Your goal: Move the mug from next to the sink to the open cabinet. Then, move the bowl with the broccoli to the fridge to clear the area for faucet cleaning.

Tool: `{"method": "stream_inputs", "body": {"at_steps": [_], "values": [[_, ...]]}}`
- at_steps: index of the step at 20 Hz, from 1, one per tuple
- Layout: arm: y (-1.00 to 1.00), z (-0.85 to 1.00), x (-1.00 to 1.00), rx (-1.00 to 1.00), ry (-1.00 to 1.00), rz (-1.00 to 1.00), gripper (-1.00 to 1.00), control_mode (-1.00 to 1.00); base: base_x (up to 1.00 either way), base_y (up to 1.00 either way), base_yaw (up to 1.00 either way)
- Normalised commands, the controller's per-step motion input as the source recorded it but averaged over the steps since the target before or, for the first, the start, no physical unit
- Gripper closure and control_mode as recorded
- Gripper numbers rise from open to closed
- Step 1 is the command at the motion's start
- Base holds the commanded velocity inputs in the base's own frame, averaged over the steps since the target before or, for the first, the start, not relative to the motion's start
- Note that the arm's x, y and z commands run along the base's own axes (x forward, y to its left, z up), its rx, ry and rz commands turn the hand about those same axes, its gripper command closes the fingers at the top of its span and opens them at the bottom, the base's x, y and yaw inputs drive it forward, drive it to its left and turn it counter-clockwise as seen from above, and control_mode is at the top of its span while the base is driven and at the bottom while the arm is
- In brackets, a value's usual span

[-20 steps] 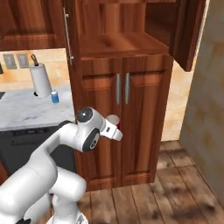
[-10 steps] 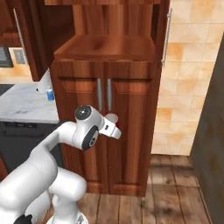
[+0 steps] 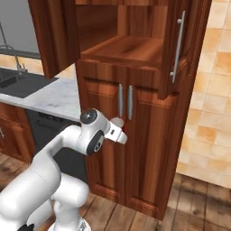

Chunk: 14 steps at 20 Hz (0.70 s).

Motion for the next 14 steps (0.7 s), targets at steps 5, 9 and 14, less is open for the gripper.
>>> {"method": "stream_inputs", "body": {"at_steps": [5, 9, 14], "values": [[0.0, 0.0, 0.0, 0.0, 0.0, 0.0, 1.0, 1.0, 0.0, -0.04, 0.06], [0.0, 0.0, 0.0, 0.0, 0.0, 0.0, 1.0, 1.0, 0.0, 0.15, 0.01], [0.0, 0.0, 0.0, 0.0, 0.0, 0.0, 1.0, 1.0, 0.0, 0.02, 0.12]]}}
